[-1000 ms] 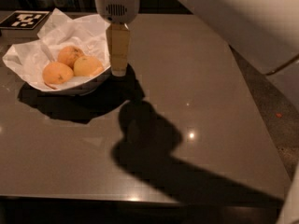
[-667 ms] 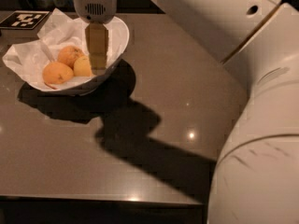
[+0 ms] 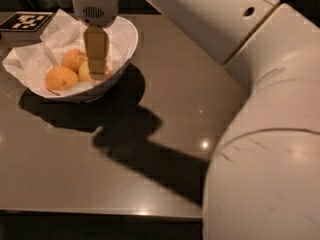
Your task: Pick orange from white bowl
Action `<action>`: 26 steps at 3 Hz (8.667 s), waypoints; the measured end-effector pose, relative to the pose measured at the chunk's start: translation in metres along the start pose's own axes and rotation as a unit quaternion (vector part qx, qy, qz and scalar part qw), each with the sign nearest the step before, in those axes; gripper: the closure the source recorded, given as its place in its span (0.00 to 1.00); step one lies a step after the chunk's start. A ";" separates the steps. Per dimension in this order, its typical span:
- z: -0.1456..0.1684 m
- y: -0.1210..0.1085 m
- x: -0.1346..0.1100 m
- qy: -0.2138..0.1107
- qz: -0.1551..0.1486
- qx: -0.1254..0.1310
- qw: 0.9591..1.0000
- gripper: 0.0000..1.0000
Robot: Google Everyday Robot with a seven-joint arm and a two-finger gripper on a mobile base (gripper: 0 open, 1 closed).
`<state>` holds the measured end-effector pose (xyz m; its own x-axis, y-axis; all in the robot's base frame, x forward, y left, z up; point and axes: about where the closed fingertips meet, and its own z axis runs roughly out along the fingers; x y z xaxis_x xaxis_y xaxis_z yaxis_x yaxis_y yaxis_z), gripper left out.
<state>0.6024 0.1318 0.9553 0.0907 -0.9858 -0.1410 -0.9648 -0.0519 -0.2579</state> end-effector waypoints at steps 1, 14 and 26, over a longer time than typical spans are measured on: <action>0.008 -0.010 -0.006 0.003 0.044 -0.005 0.999 0.00; 0.099 -0.003 -0.025 0.005 0.093 -0.113 0.989 0.24; -0.011 0.042 -0.044 -0.052 0.038 -0.014 0.998 1.00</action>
Offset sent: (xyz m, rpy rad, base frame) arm 0.0091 0.0065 -0.0036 0.0111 0.0204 -0.0707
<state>0.5551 0.1709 0.9611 0.0418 -0.9651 -0.2586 -0.9763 0.0156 -0.2159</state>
